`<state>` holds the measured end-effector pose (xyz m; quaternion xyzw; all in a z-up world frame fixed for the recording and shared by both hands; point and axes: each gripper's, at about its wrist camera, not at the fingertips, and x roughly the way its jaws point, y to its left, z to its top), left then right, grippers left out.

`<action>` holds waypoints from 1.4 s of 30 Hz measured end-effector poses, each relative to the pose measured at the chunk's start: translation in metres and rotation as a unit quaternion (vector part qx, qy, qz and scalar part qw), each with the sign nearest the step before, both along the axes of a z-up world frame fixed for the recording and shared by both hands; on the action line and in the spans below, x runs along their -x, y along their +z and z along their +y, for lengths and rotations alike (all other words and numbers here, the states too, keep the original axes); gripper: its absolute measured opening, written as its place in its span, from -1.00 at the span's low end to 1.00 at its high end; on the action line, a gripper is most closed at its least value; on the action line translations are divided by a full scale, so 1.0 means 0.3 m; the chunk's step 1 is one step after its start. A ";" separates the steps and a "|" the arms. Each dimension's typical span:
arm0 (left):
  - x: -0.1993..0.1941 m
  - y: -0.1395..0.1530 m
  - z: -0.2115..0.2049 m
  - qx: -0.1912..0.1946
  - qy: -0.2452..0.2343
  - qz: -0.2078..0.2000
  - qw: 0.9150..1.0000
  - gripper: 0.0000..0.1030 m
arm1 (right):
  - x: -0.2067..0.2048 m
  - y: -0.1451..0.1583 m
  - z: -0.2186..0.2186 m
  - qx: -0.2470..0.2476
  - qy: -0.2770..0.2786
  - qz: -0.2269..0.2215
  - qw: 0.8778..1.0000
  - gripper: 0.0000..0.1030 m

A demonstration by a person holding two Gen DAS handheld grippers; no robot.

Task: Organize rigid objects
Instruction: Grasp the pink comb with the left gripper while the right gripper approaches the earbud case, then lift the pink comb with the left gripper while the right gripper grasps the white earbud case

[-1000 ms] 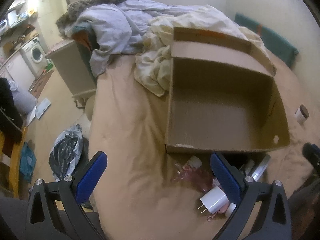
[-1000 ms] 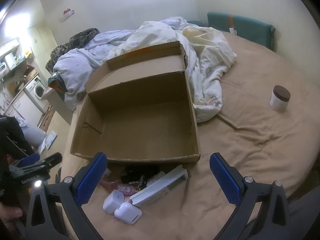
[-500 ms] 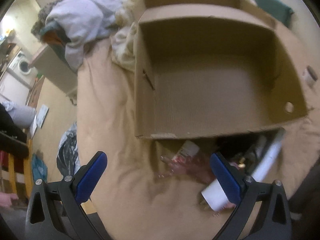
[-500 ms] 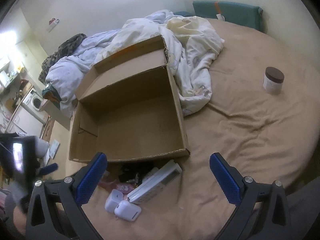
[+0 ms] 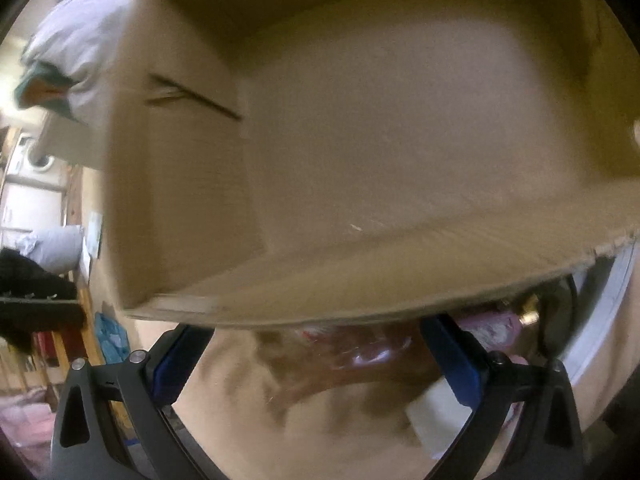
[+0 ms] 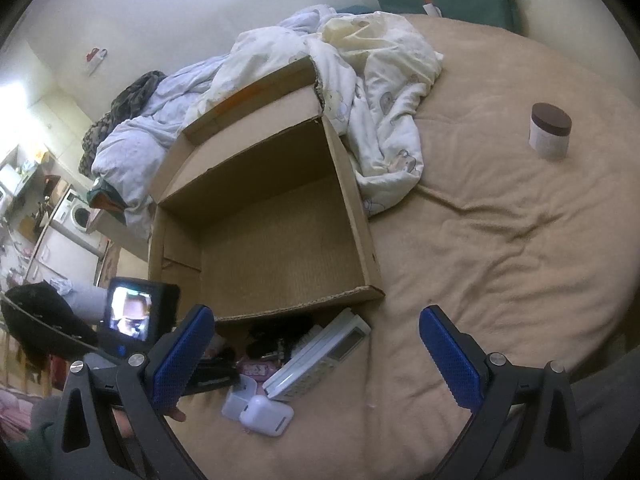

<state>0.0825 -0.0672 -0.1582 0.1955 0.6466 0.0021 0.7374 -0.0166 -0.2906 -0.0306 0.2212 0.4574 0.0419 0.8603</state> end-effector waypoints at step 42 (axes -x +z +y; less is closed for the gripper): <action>0.155 0.252 0.276 0.139 0.080 -0.076 0.984 0.85 | 0.039 -0.471 0.299 -0.184 0.055 0.242 0.951 0.01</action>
